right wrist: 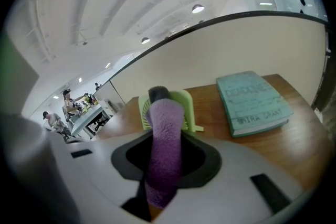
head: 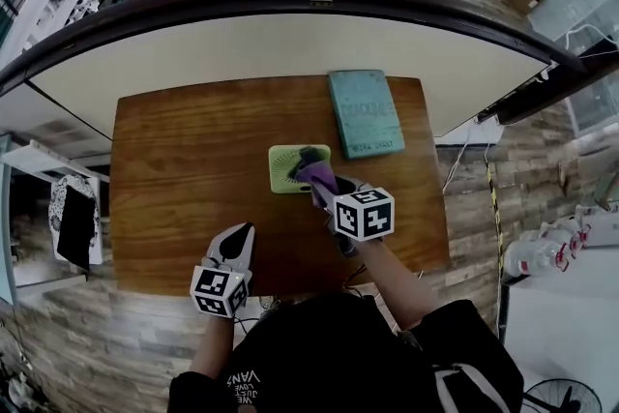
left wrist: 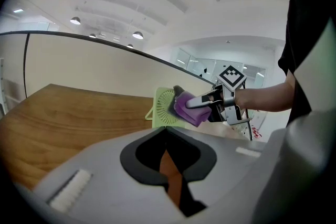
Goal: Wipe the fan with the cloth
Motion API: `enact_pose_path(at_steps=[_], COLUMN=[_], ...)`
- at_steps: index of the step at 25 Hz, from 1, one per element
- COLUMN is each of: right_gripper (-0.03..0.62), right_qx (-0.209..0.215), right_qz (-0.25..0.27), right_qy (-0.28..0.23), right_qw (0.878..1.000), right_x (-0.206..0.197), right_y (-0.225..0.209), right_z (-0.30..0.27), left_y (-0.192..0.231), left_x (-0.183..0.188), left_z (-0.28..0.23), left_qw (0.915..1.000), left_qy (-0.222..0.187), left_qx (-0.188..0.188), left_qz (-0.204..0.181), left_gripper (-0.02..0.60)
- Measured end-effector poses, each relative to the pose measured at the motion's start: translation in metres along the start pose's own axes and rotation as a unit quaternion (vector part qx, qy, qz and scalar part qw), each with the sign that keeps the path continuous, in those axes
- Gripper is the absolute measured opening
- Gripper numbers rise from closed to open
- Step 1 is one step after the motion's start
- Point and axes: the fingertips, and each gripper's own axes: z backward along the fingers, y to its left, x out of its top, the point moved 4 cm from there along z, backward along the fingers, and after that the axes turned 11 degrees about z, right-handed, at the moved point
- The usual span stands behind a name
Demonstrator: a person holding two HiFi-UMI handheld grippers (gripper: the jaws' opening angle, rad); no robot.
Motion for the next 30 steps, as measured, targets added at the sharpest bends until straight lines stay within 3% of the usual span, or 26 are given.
enact_pose_path(at_steps=[12, 24, 30], right_gripper=[0.098, 0.098, 0.098], right_qx=[-0.052, 0.049, 0.063], right_qz=[-0.030, 0.030, 0.059], right_qy=[-0.009, 0.004, 0.030], right_qw=[0.998, 0.998, 0.996], right_x=[-0.013, -0.010, -0.009], right_y=[-0.026, 0.060, 0.071], right_z=[0.030, -0.016, -0.051], left_y=[-0.011, 0.001, 0.010], left_x=[0.002, 0.002, 0.001], left_z=[-0.007, 0.019, 0.035], left_qw=[0.9996, 1.0000, 0.9996], left_qy=[0.009, -0.005, -0.015], left_qx=[-0.025, -0.003, 0.022], left_qz=[-0.010, -0.001, 0.010], left_gripper=[0.011, 0.011, 0.011])
